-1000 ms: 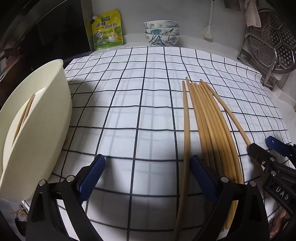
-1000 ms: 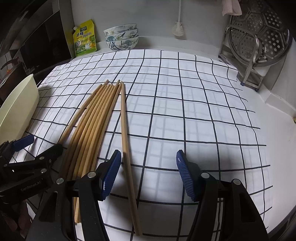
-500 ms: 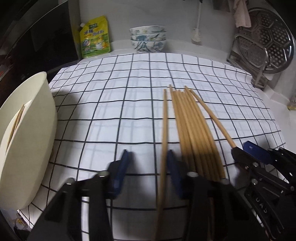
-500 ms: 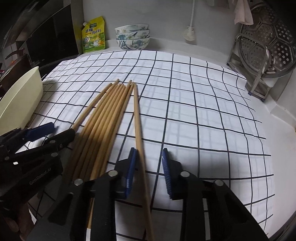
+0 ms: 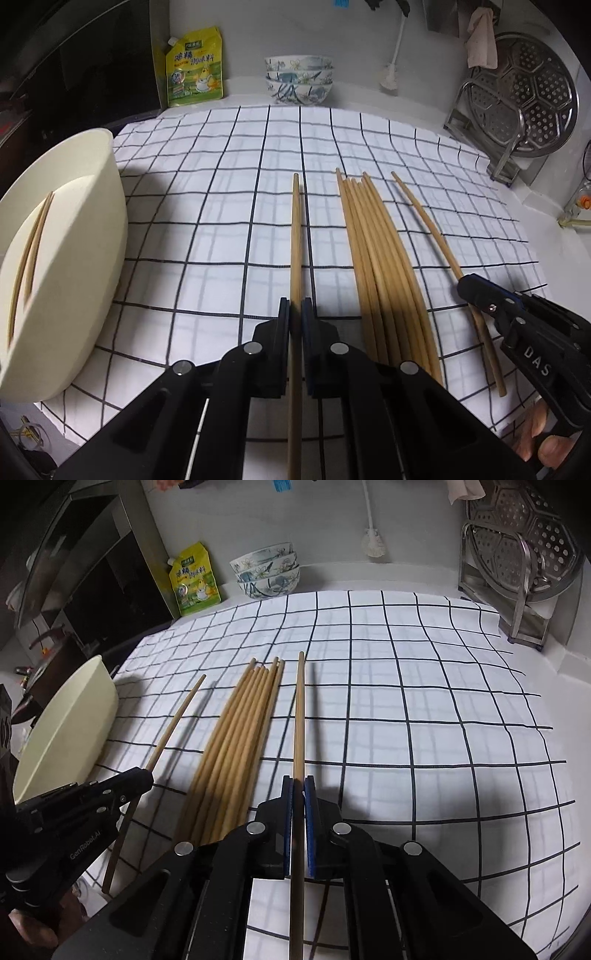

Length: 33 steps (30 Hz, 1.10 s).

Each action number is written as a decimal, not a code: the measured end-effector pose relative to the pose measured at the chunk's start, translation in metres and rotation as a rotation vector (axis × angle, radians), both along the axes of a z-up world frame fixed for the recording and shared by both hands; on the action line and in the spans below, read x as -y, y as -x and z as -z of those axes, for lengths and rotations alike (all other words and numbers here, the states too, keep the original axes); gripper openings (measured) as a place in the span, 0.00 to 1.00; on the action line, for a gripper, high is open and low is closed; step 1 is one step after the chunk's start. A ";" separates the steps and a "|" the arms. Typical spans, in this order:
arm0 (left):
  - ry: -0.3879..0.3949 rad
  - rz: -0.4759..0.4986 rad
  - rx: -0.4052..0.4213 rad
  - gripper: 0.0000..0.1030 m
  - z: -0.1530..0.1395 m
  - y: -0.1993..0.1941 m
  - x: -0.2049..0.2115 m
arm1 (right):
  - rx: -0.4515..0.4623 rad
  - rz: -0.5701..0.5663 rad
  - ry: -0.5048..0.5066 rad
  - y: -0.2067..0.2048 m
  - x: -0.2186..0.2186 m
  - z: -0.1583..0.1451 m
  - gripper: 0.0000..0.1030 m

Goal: Organize utensils
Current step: 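Lift the held chopsticks with both tools and carry them over the basin, then lower the chopsticks into the basin and open both tools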

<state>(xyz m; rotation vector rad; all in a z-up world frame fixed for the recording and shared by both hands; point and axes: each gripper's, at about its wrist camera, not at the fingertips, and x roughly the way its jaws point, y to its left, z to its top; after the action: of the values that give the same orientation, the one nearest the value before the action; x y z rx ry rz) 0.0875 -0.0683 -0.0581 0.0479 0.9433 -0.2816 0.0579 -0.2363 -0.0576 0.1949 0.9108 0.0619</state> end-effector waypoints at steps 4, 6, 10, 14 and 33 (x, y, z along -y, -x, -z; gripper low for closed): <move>0.036 0.016 0.037 0.07 -0.024 0.006 -0.009 | 0.028 -0.008 -0.022 0.002 -0.010 -0.014 0.06; 0.052 0.020 0.061 0.07 -0.037 0.008 -0.015 | 0.046 -0.015 -0.034 0.002 -0.016 -0.022 0.06; 0.078 0.012 0.101 0.07 -0.060 0.009 -0.035 | 0.090 -0.049 -0.059 -0.002 -0.037 -0.047 0.06; 0.077 -0.026 0.146 0.07 -0.085 0.012 -0.072 | 0.131 -0.107 -0.087 -0.014 -0.068 -0.066 0.06; -0.030 -0.322 0.136 0.07 -0.068 -0.028 -0.251 | 0.040 -0.456 -0.100 -0.098 -0.282 -0.056 0.06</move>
<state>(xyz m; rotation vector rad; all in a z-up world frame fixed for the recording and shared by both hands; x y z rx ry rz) 0.1152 0.1829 0.0095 -0.0564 0.8061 0.0334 0.1556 0.0454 -0.0019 0.0751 0.8983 0.5327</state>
